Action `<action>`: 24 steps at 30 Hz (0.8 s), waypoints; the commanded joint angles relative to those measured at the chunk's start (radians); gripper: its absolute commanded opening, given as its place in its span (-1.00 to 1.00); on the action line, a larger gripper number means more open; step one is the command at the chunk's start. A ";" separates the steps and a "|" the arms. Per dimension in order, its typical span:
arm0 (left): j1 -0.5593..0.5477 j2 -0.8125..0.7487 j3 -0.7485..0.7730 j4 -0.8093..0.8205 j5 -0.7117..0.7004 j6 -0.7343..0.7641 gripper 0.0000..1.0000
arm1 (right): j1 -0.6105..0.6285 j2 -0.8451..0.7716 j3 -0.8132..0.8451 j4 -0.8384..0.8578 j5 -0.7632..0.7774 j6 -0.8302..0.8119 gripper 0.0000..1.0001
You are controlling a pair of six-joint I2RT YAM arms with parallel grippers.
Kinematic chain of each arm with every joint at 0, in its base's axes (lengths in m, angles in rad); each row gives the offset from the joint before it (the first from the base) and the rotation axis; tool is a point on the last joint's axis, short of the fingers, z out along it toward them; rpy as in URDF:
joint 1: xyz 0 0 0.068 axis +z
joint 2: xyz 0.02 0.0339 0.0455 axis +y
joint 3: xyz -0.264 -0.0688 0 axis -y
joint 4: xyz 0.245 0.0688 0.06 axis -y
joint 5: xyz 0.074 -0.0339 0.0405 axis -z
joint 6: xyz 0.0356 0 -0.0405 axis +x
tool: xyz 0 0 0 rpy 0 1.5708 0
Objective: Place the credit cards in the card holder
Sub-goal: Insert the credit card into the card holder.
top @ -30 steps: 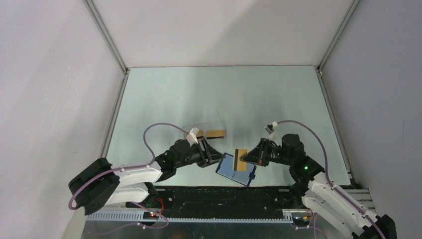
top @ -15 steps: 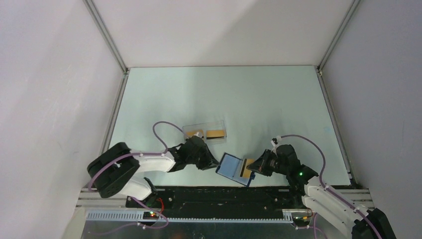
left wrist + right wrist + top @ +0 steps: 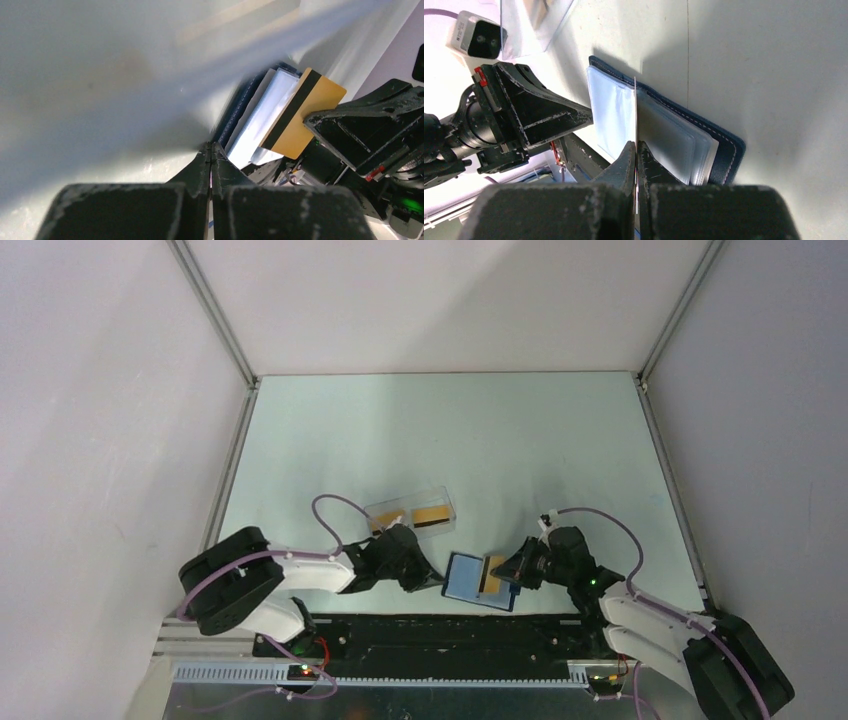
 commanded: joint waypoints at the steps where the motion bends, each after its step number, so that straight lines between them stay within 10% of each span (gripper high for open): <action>1: -0.036 -0.034 -0.071 -0.069 -0.048 -0.112 -1.00 | -0.006 0.051 0.015 0.127 -0.022 -0.017 -1.00; 18: -0.062 -0.174 -0.134 -0.061 -0.163 -0.162 -1.00 | -0.014 0.020 0.019 0.073 -0.030 -0.028 -1.00; 24: -0.060 -0.114 -0.069 -0.061 -0.134 -0.086 -0.58 | -0.015 0.054 0.019 0.083 -0.003 -0.041 -1.00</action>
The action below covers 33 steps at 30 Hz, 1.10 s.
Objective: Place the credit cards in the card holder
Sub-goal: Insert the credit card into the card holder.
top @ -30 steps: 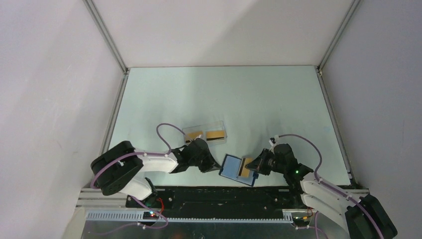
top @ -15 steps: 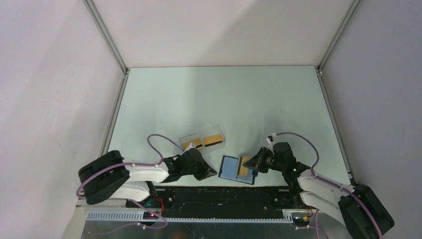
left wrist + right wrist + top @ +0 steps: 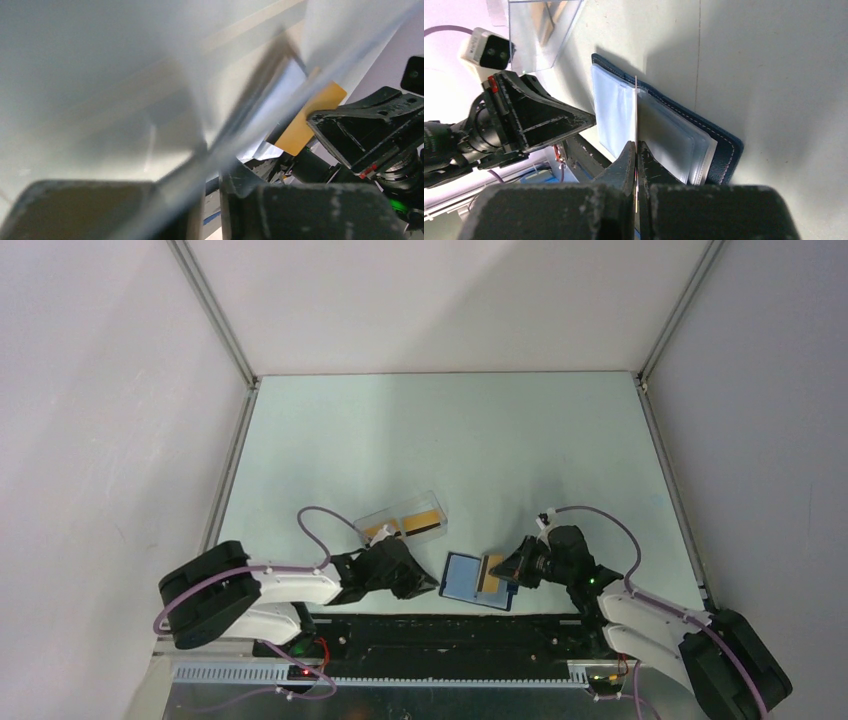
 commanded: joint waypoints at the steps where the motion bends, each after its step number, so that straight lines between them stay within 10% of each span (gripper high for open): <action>1: -0.004 0.051 0.065 -0.042 -0.013 0.077 -0.48 | -0.004 0.028 0.014 0.044 0.030 -0.021 -1.00; 9: 0.006 0.093 0.086 -0.042 -0.009 0.093 -0.48 | 0.000 0.090 -0.009 0.166 -0.009 0.025 -1.00; 16: 0.011 0.140 0.091 -0.042 0.035 0.096 -0.98 | 0.000 0.097 -0.009 0.187 -0.027 0.029 -1.00; 33: 0.012 0.153 0.094 -0.042 0.035 0.096 -1.00 | 0.014 0.178 -0.038 0.189 -0.004 0.076 -1.00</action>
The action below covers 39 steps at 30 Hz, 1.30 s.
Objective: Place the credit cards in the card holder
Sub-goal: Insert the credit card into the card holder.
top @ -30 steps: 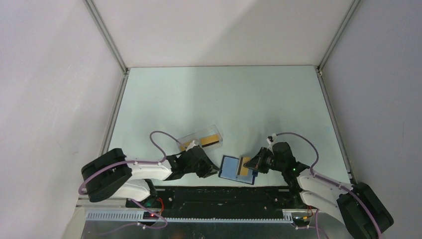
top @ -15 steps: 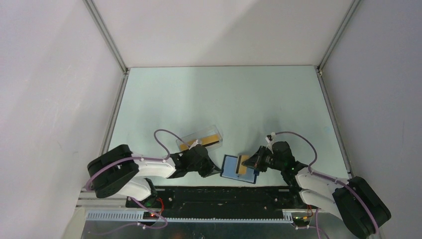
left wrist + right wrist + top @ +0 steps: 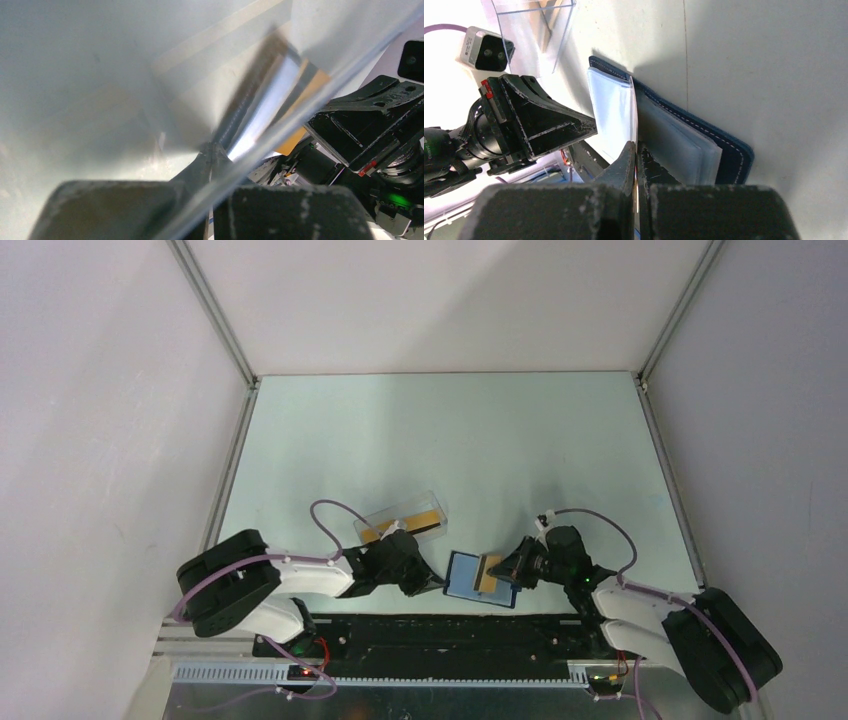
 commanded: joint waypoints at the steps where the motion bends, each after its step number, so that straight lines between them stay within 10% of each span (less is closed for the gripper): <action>1: 0.001 0.034 0.004 -0.064 -0.018 0.030 -1.00 | 0.023 0.071 -0.018 0.067 -0.006 0.044 -1.00; 21: 0.005 0.057 0.023 -0.064 -0.009 0.057 -1.00 | 0.102 0.003 0.030 -0.149 -0.008 0.050 -1.00; 39: 0.005 0.077 0.049 -0.081 0.008 0.093 -1.00 | 0.070 0.422 0.135 0.079 -0.198 -0.048 -1.00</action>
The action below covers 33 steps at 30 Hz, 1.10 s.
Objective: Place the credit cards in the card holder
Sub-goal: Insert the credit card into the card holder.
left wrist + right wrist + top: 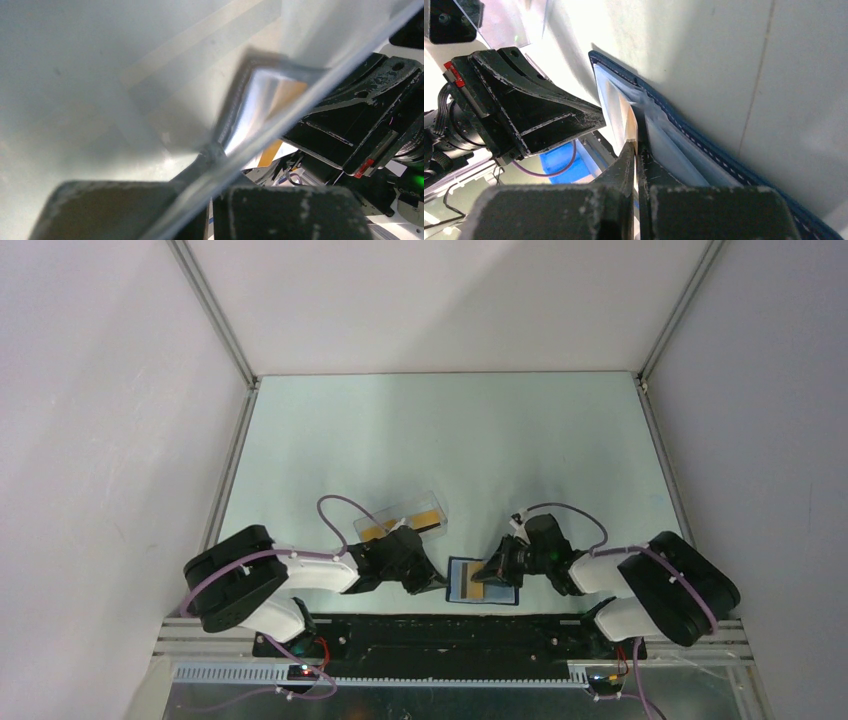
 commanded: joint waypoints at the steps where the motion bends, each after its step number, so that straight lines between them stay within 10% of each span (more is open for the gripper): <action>1: -0.004 0.032 0.010 -0.077 -0.038 0.040 -1.00 | 0.009 0.087 0.026 -0.029 -0.064 -0.070 -0.95; 8: -0.005 0.015 0.005 -0.091 -0.046 0.038 -1.00 | 0.041 -0.027 0.150 -0.370 0.038 -0.166 0.12; 14: -0.004 0.014 0.010 -0.099 -0.048 0.039 -1.00 | 0.061 -0.122 0.230 -0.586 0.120 -0.215 0.58; 33: -0.006 -0.034 0.010 -0.130 -0.057 0.041 -1.00 | 0.203 0.150 0.439 -0.614 0.123 -0.232 0.28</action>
